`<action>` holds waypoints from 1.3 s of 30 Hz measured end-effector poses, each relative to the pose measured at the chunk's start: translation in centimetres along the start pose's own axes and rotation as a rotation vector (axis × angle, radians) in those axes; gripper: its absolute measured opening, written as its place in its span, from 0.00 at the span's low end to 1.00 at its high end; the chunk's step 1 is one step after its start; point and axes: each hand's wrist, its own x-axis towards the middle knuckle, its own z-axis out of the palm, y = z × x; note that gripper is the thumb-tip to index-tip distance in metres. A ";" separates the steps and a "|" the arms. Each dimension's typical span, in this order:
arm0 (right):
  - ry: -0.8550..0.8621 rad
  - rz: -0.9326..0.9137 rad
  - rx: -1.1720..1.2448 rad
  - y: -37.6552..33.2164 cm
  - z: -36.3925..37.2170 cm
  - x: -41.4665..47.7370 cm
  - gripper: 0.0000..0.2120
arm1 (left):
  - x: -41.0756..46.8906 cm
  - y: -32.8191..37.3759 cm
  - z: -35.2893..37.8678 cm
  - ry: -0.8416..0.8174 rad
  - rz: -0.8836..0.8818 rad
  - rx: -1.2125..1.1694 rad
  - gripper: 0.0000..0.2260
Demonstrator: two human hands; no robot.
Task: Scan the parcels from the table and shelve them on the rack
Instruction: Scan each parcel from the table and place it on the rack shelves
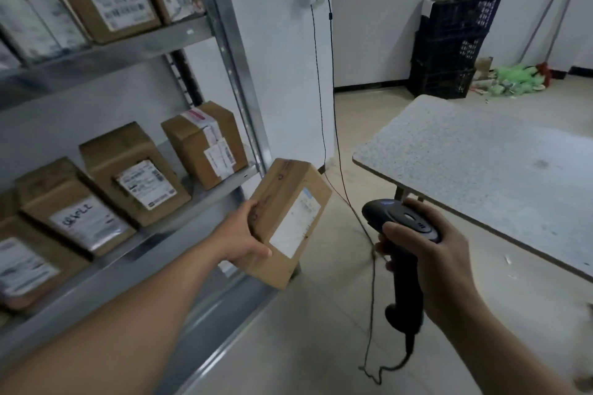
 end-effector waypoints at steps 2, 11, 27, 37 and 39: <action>-0.023 0.020 -0.009 0.5 0.9 -0.4 0.30 | -1.0 -1.7 -0.2 0.006 -0.037 0.037 0.58; -0.092 0.097 -0.038 3.8 5.4 -1.8 0.24 | -4.2 -9.2 -0.2 0.001 -0.150 0.069 0.55; 0.106 0.290 -0.026 17.9 21.9 -5.6 0.24 | 0.3 -31.2 -1.2 -0.135 -0.143 0.352 0.58; 0.129 0.348 -0.059 24.2 27.7 -5.9 0.23 | 1.9 -40.4 0.2 -0.179 -0.212 0.430 0.56; 0.128 0.355 -0.071 25.5 28.3 -5.8 0.24 | 2.0 -41.9 0.5 -0.172 -0.244 0.451 0.55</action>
